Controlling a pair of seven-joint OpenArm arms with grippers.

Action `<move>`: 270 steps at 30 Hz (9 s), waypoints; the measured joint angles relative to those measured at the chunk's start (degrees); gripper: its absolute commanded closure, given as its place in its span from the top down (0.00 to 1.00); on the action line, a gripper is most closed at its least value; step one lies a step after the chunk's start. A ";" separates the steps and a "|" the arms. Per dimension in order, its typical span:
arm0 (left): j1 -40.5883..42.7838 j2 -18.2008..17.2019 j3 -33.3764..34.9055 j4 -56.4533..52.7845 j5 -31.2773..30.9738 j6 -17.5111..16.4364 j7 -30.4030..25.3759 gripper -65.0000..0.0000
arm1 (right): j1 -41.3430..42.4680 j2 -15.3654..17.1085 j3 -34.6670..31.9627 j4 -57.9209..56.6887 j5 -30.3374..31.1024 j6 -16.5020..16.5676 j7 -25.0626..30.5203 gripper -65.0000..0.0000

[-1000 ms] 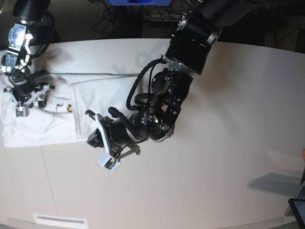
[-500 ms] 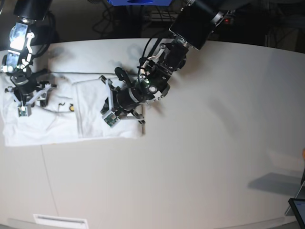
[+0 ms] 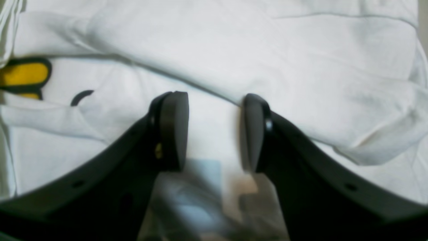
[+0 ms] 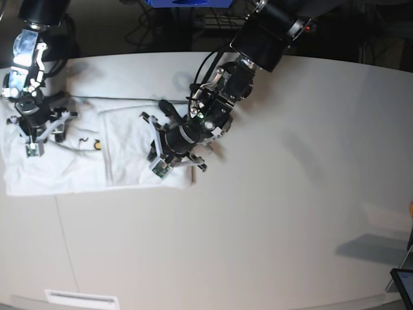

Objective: Fold the T-shirt properly
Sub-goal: 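Lay the folded end down and smooth it with the left gripper, then open the left gripper and lift it back to the shirt's edge, then lower both grippers to opposite edges of the folded shirt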

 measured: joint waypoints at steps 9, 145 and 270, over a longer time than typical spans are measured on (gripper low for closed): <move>-0.46 -3.13 0.20 -0.33 -1.53 -1.07 -2.12 0.00 | -2.62 -0.09 -0.22 13.44 -0.94 0.74 -2.38 0.42; 23.21 -13.03 -13.84 31.06 11.41 2.62 15.85 0.00 | 5.81 -4.33 18.18 11.67 -1.05 18.23 -18.36 0.63; 22.82 -6.32 -46.23 26.82 17.40 -14.19 13.66 0.00 | 11.87 4.28 18.25 -18.75 44.83 18.23 -33.90 0.71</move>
